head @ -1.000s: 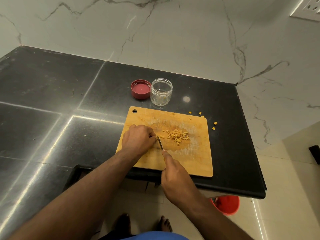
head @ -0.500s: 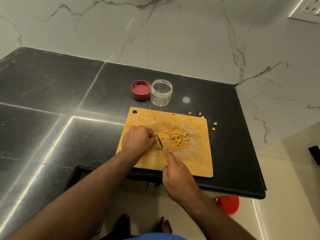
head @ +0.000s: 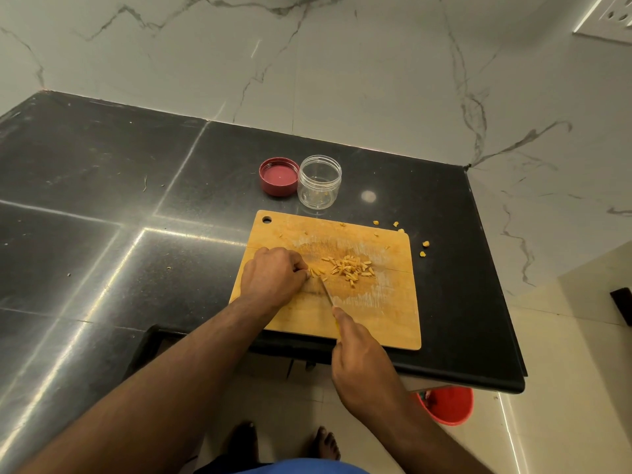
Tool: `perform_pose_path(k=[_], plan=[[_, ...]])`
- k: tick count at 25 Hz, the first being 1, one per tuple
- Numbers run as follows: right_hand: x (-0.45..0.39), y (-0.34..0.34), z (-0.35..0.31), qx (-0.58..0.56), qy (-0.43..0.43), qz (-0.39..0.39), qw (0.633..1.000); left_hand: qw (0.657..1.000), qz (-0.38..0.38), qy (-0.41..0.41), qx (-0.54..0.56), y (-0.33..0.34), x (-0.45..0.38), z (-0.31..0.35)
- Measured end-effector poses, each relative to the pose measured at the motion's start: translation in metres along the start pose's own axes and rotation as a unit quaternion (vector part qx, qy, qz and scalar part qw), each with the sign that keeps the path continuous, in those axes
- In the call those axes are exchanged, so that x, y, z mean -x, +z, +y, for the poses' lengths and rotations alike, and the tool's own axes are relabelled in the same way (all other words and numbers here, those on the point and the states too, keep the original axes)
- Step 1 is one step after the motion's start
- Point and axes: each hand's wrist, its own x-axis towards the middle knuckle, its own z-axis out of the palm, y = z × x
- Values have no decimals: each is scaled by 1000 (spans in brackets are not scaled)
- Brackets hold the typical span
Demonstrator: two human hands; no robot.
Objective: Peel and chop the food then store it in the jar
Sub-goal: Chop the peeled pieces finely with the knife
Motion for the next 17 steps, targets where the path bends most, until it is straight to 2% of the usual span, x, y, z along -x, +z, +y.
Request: perform_pose_path(k=[3, 17], plan=[[-3, -1, 0, 9, -28, 27, 999, 1000, -1, 8, -13, -1, 2, 0], [-30, 4, -13, 20, -6, -29, 999, 1000, 4, -8, 1, -2, 3, 3]])
